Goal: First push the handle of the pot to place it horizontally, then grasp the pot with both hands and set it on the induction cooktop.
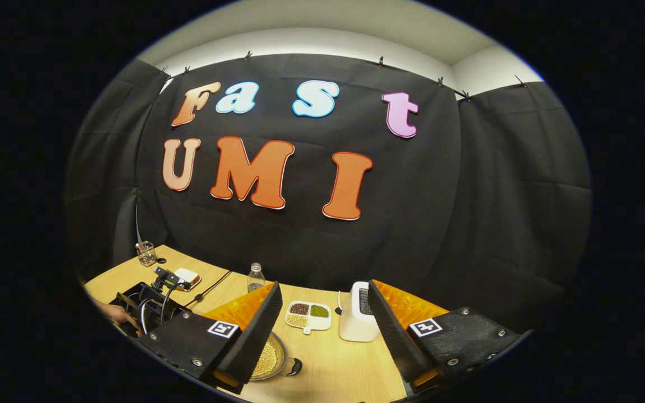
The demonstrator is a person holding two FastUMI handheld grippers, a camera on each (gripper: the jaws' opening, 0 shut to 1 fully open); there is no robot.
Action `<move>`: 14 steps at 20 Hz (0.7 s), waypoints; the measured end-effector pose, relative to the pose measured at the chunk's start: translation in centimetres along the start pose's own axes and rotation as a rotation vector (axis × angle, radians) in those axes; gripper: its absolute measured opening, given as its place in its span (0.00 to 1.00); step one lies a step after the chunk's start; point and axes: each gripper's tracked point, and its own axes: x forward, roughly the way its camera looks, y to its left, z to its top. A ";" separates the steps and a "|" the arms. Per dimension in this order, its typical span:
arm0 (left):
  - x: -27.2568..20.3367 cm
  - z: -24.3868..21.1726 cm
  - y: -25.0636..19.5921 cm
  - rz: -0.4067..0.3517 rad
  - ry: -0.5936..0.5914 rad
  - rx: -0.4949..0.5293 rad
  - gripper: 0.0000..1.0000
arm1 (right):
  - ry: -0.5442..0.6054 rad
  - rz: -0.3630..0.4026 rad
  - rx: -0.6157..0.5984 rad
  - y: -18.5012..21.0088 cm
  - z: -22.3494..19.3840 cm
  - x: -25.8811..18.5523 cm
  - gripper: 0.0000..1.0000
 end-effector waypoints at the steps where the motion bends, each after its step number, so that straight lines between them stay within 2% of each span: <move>1: 0.1 0.2 -0.3 -0.010 -0.003 0.008 0.08 | 0.011 0.004 -0.002 0.4 -0.4 0.2 0.95; 4: 0.2 0.7 -0.8 -0.036 -0.016 0.012 0.08 | 0.052 0.011 -0.002 1.3 -1.9 1.3 0.95; 8: -2.5 3.0 -1.0 -0.135 -0.108 -0.021 0.08 | 0.161 0.013 0.020 2.2 -6.1 2.9 0.95; 11: -3.6 5.8 1.2 -0.124 -0.196 -0.033 0.07 | 0.248 0.023 0.045 3.0 -9.9 3.9 0.96; 12: -3.7 6.5 1.2 -0.136 -0.212 -0.030 0.18 | 0.276 0.026 0.053 3.2 -11.2 4.2 0.95; 14: -3.4 6.4 1.1 -0.132 -0.193 0.001 0.58 | 0.334 0.036 0.070 3.9 -13.6 4.6 0.95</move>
